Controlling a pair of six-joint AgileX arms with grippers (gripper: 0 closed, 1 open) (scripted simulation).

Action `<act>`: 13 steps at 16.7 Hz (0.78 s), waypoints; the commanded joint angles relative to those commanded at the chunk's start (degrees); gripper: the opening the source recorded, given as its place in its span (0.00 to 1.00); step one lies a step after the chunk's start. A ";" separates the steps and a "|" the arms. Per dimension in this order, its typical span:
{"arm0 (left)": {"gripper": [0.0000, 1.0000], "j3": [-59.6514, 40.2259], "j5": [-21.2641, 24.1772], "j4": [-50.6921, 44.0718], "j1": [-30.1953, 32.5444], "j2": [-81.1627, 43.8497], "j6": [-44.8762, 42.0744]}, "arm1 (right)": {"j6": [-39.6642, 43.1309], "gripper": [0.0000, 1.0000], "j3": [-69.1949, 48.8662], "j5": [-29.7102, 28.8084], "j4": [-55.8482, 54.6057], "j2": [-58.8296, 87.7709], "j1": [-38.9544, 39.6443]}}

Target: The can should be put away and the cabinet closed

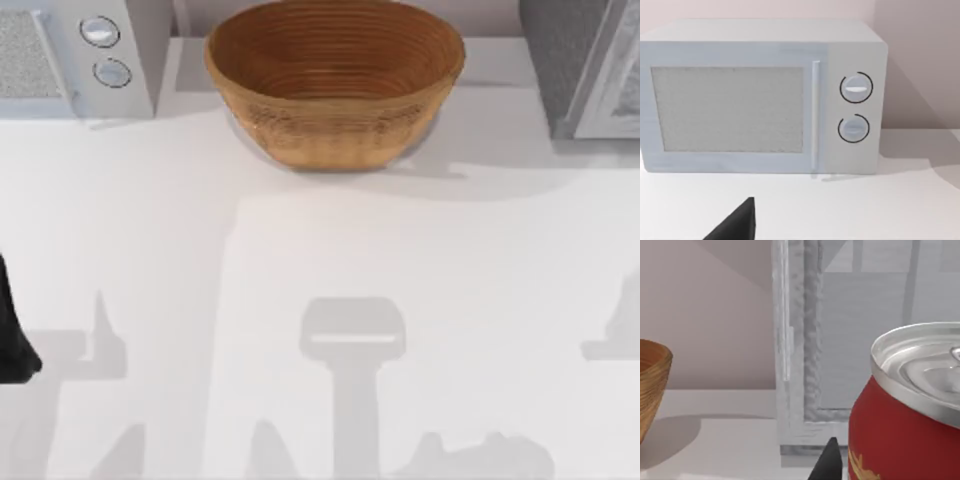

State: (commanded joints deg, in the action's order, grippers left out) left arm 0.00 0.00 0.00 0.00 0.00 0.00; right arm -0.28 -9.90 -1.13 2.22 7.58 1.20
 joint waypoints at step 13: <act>1.00 0.00 0.00 0.00 0.00 0.00 0.00 | -0.59 0.00 -33.35 -3.56 8.16 25.48 3.67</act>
State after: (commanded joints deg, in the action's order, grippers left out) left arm 0.00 0.00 0.00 0.00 0.00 0.00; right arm -0.87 -43.25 -4.69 10.38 33.06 4.88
